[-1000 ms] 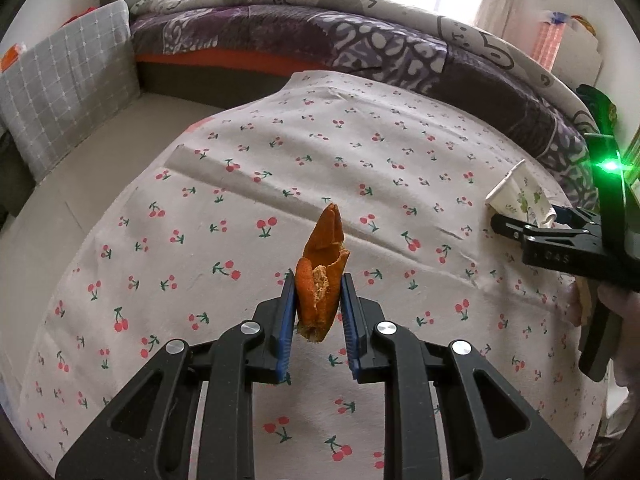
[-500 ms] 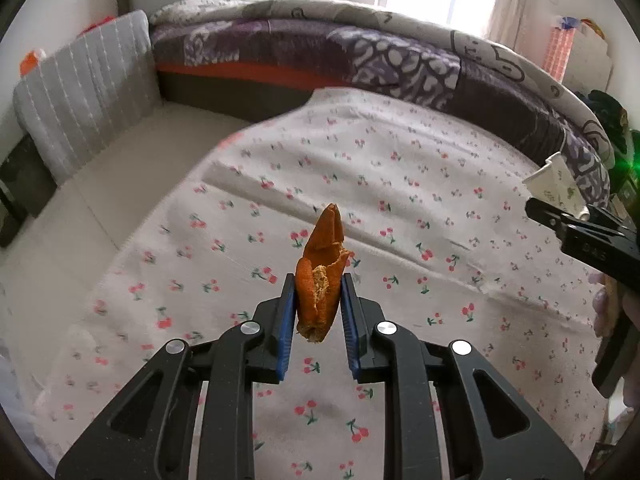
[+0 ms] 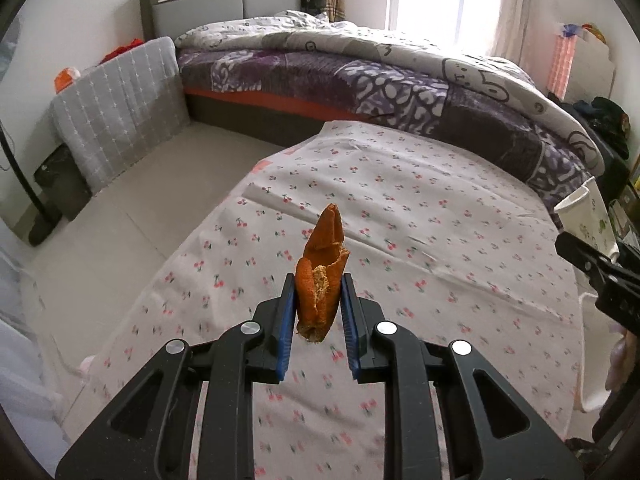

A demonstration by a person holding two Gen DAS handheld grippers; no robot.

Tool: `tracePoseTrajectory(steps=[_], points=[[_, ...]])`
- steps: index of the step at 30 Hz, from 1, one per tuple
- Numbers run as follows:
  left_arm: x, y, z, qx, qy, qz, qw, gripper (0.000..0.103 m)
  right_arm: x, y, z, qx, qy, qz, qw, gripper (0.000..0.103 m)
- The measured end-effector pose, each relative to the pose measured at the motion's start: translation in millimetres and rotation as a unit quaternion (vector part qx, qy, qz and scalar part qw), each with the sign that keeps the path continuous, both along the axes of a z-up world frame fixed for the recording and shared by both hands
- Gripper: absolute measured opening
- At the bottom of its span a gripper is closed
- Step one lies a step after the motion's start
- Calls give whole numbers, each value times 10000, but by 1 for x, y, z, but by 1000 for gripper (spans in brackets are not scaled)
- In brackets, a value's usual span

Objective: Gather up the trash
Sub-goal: 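Carry the orange paper and the paper cup over the white bin with both tools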

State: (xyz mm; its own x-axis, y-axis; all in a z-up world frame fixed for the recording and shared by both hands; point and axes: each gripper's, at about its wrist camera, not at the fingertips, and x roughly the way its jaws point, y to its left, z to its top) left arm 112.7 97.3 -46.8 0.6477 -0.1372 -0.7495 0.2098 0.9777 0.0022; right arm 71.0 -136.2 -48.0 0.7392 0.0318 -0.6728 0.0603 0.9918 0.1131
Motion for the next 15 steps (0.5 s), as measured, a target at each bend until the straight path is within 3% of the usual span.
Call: tracePoseTrajectory(steps=[7,15], points=[[-48,-18,20,-223,-10,-6,9997,21,-58,-14,18,-13,-130,-44,9999,77],[-83,-45,22,-535,-126,-96,9984,21,-101,-47,21,86,-238,-364,9990,77]])
